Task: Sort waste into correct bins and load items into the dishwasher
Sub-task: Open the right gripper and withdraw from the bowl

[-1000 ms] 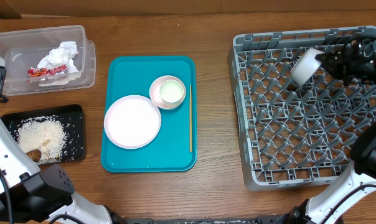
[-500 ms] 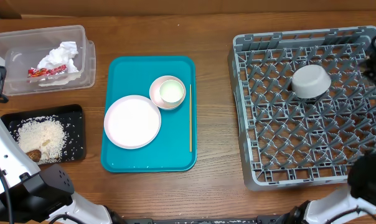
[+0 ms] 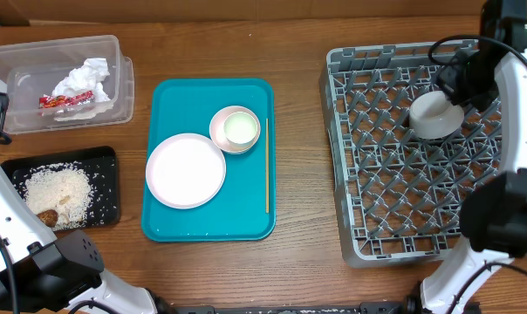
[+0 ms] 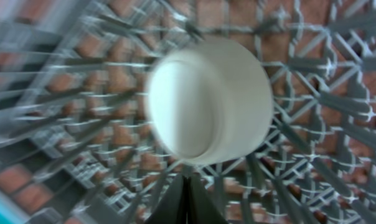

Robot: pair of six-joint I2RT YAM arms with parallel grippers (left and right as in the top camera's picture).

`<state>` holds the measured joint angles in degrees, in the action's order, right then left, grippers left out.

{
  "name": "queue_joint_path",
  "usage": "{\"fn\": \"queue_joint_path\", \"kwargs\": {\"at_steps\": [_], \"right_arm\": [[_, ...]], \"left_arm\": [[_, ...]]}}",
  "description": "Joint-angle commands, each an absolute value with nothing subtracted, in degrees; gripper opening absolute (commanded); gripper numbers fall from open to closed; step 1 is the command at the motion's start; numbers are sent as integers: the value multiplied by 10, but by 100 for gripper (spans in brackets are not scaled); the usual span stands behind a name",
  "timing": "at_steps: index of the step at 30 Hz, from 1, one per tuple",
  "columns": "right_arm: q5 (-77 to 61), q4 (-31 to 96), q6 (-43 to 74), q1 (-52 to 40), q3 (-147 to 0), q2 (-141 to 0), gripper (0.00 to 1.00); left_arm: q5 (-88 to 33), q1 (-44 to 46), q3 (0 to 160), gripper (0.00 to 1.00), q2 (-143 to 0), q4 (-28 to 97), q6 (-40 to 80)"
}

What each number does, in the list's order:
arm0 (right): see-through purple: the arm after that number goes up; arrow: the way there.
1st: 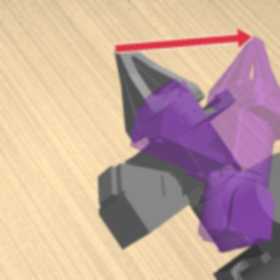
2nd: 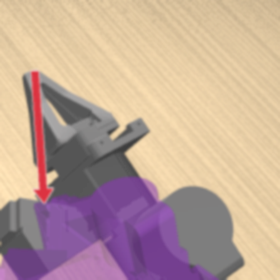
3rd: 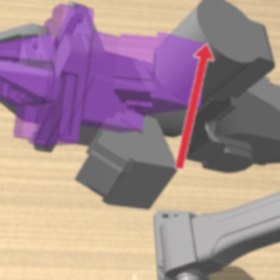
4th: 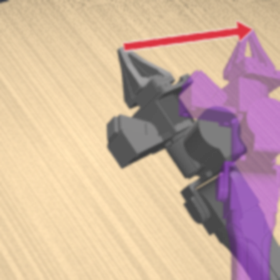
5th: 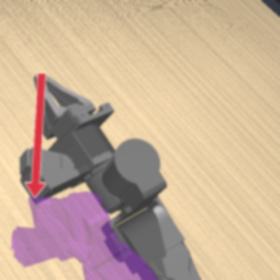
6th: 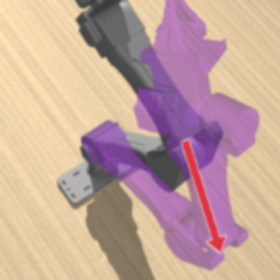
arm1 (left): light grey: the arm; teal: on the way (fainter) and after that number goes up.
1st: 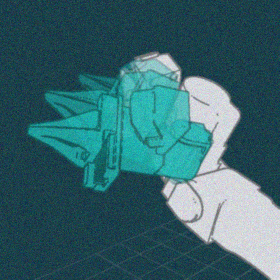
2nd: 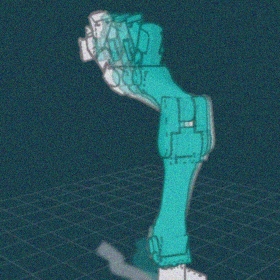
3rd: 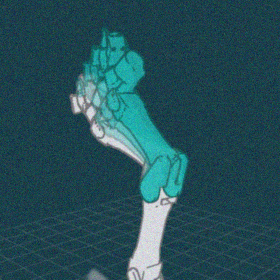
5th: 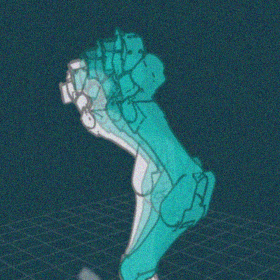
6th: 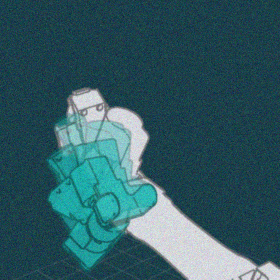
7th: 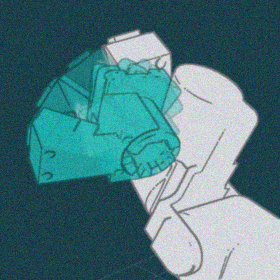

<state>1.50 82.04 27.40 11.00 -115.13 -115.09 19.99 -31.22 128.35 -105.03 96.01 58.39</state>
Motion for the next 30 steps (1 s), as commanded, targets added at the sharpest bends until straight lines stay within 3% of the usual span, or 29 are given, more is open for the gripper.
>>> {"fn": "queue_joint_path", "kwargs": {"at_steps": [1, 9, 17, 30], "right_arm": [[49, 832, 286, 122, -1155, -1188, 4], [54, 852, 288, 143, -1155, -1190, 4], [-53, 818, 251, 133, -1155, -1187, 4], [4, 799, 242, 127, -1151, -1199, 4]], "left_arm": [[209, -311, 1286, 100, -1056, 960, 593], [209, -311, 1286, 100, -1056, 960, 593], [209, -311, 1286, 100, -1056, 959, 593], [209, -311, 1286, 100, -1056, 960, 593]]}}
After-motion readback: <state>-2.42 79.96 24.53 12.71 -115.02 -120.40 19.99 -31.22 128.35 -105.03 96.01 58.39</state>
